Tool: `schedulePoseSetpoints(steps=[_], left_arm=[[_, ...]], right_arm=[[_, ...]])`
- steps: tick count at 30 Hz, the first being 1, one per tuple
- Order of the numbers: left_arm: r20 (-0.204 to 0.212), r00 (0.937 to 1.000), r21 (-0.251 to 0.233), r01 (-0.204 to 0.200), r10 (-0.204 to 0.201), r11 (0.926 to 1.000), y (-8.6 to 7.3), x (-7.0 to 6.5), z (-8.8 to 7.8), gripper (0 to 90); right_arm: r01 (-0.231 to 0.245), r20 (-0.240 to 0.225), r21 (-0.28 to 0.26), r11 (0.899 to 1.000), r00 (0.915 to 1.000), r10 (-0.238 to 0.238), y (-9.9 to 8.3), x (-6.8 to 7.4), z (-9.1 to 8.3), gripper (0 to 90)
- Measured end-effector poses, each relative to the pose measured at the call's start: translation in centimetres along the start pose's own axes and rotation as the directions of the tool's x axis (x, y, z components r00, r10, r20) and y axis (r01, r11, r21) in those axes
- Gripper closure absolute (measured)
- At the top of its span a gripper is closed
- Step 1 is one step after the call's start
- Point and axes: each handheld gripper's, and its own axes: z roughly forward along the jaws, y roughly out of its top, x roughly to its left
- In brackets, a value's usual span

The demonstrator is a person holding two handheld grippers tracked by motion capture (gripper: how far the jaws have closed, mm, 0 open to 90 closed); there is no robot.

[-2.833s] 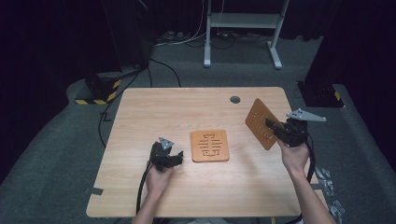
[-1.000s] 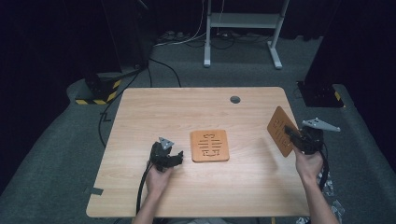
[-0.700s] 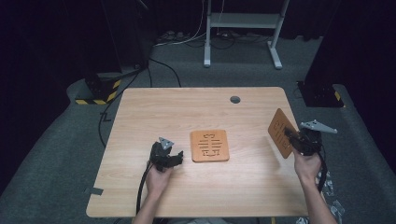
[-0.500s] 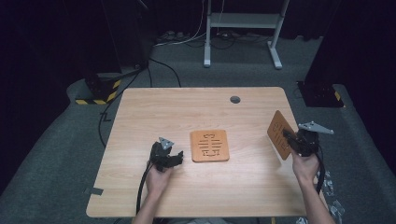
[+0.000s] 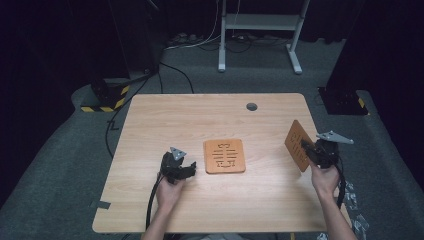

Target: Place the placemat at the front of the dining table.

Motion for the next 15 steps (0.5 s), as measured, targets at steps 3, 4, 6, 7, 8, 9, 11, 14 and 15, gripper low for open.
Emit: schedulePoseSetpoints(steps=[3, 4, 6, 7, 8, 9, 11, 14, 15], left_arm=[[0.000, 1.0000, 0.000, 0.000, 0.000, 1.0000, 0.00, 0.00, 0.00, 27.6], [0.000, 1.0000, 0.000, 0.000, 0.000, 1.0000, 0.00, 0.00, 0.00, 27.6], [0.000, 1.0000, -0.001, 0.001, -0.001, 1.0000, 0.00, 0.00, 0.00, 27.6], [0.000, 1.0000, -0.001, 0.001, -0.001, 1.0000, 0.00, 0.00, 0.00, 27.6], [0.000, 1.0000, 0.000, 0.000, 0.000, 1.0000, 0.00, 0.00, 0.00, 27.6], [0.000, 1.0000, 0.000, 0.000, 0.000, 1.0000, 0.00, 0.00, 0.00, 27.6], [0.000, 1.0000, 0.000, 0.000, 0.000, 1.0000, 0.00, 0.00, 0.00, 27.6], [0.000, 1.0000, 0.000, 0.000, 0.000, 1.0000, 0.00, 0.00, 0.00, 27.6], [0.000, 1.0000, 0.000, 0.000, 0.000, 1.0000, 0.00, 0.00, 0.00, 27.6]], right_arm=[[0.005, 0.002, 0.000, 1.000, 1.0000, -0.005, -0.02, -0.10, 0.00, 85.5], [0.007, 0.009, 0.005, 1.000, 0.9999, -0.007, -0.02, -0.20, -0.01, 84.2], [0.006, 0.015, 0.008, 1.000, 0.9999, -0.006, -0.05, -0.29, -0.03, 83.5], [0.006, 0.015, 0.008, 1.000, 0.9999, -0.006, -0.05, -0.29, -0.03, 83.5], [0.005, 0.018, 0.005, 1.000, 0.9998, -0.005, -0.05, -0.45, -0.03, 83.2], [0.005, 0.020, 0.009, 1.000, 0.9998, -0.005, -0.03, -0.48, -0.06, 82.9], [0.009, 0.028, 0.015, 1.000, 0.9996, -0.009, 0.00, -0.56, -0.09, 82.2], [0.012, 0.036, 0.019, 1.000, 0.9993, -0.013, 0.03, -0.71, -0.08, 81.0], [0.012, 0.036, 0.019, 1.000, 0.9993, -0.013, 0.03, -0.71, -0.08, 81.0]])
